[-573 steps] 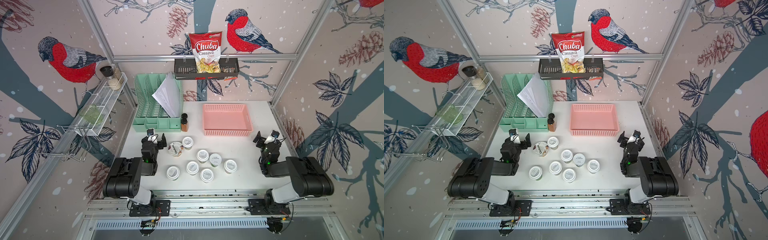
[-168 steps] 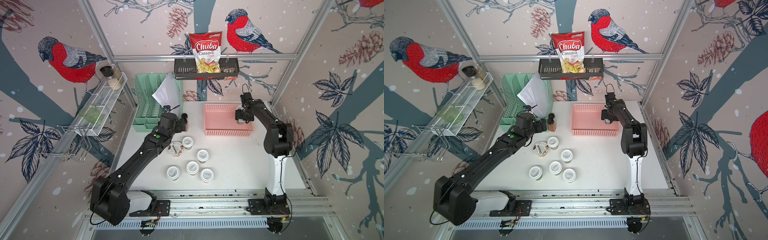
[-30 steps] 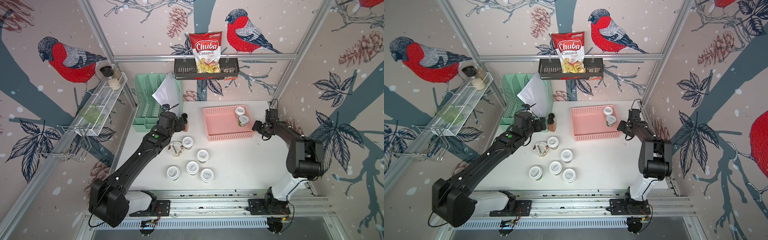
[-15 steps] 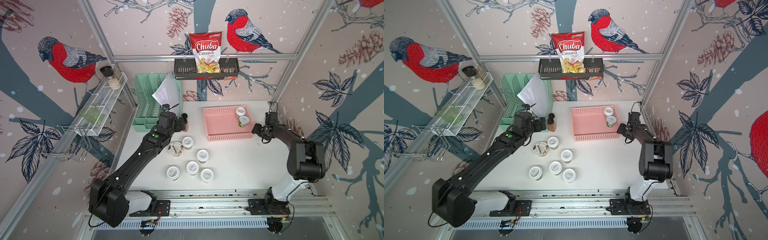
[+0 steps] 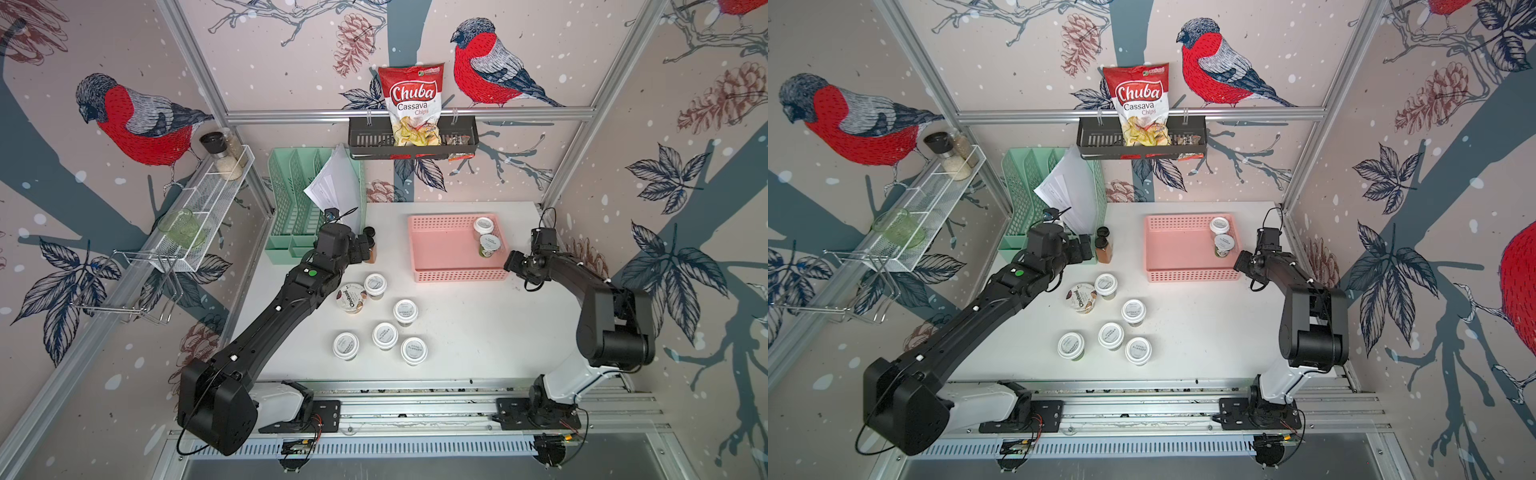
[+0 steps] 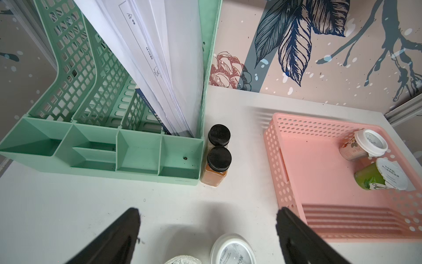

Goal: Put the yogurt in the basket
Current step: Adjust the basket at the center of the board, then pick up the yogurt from the center of the board.

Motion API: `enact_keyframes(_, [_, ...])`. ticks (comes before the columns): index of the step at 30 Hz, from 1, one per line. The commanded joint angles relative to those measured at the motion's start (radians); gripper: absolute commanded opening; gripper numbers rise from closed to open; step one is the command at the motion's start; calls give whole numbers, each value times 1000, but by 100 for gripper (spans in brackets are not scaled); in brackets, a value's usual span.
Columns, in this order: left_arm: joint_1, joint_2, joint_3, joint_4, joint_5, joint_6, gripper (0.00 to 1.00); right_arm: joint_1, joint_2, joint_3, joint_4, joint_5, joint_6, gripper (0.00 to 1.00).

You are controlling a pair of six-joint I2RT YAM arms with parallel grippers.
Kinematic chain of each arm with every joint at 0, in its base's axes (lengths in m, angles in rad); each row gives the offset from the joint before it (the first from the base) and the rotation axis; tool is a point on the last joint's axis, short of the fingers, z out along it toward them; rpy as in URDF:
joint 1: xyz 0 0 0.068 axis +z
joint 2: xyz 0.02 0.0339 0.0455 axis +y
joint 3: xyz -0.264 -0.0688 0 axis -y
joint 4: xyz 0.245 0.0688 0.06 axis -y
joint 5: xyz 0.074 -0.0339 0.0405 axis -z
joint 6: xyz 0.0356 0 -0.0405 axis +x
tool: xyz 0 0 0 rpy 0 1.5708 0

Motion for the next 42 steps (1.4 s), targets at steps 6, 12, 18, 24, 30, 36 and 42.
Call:
enact_keyframes(6, [2,-3,0,19,-3,8,96,9,-95,77,-81,35,-12,70])
enact_keyframes(12, [2,8,0,13,-36,-14,96,166,-225,148,-156,96,-37,73])
enact_keyframes(18, [32,60,48,-68,-81,-54,96,530,-218,169,-169,145,-16,79])
enact_keyframes(24, [63,85,61,-87,-76,-59,96,822,-70,277,-243,148,-79,89])
enact_keyframes(30, [67,77,40,-69,-80,-55,96,917,15,308,-259,101,-138,100])
enact_keyframes(36, [66,67,37,-64,-88,-44,96,986,106,332,-293,123,-156,100])
enact_keyframes(42, [68,64,37,-61,-75,-44,96,1014,118,326,-294,117,-139,100])
